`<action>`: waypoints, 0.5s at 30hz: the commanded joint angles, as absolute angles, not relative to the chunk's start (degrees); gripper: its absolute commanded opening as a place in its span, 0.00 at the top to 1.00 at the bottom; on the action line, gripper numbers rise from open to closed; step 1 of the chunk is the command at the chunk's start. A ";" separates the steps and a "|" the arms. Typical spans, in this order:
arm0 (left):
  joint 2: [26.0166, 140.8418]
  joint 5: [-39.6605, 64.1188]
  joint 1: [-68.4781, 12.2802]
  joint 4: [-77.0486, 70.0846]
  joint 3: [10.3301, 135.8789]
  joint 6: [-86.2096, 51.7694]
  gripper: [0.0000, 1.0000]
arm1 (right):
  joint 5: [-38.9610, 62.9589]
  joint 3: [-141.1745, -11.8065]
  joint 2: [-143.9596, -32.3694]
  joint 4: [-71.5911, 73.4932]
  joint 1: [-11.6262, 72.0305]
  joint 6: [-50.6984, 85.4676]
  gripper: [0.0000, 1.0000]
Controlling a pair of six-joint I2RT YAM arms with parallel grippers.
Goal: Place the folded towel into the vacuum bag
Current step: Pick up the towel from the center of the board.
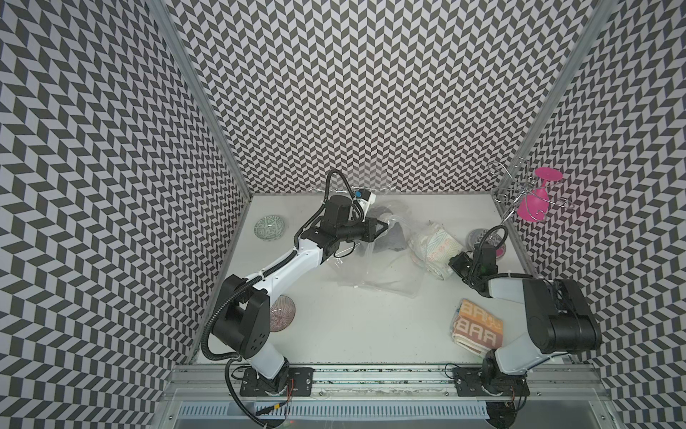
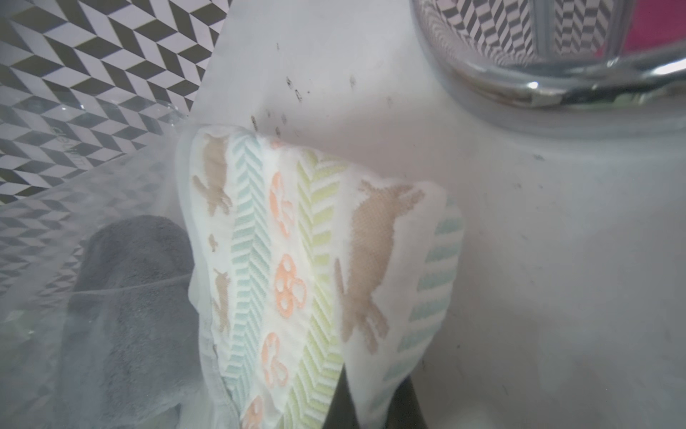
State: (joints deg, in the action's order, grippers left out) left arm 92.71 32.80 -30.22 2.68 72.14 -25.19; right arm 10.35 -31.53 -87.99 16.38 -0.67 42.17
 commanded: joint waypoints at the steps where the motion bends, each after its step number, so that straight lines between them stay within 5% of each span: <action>1: 93.16 32.14 -29.79 2.11 73.61 -25.60 1.00 | 11.35 -31.53 -78.88 15.28 -0.66 39.50 1.00; 15: 94.60 28.13 -29.80 3.15 74.37 -25.84 1.00 | 15.85 -41.20 -46.98 -6.81 2.12 31.29 1.00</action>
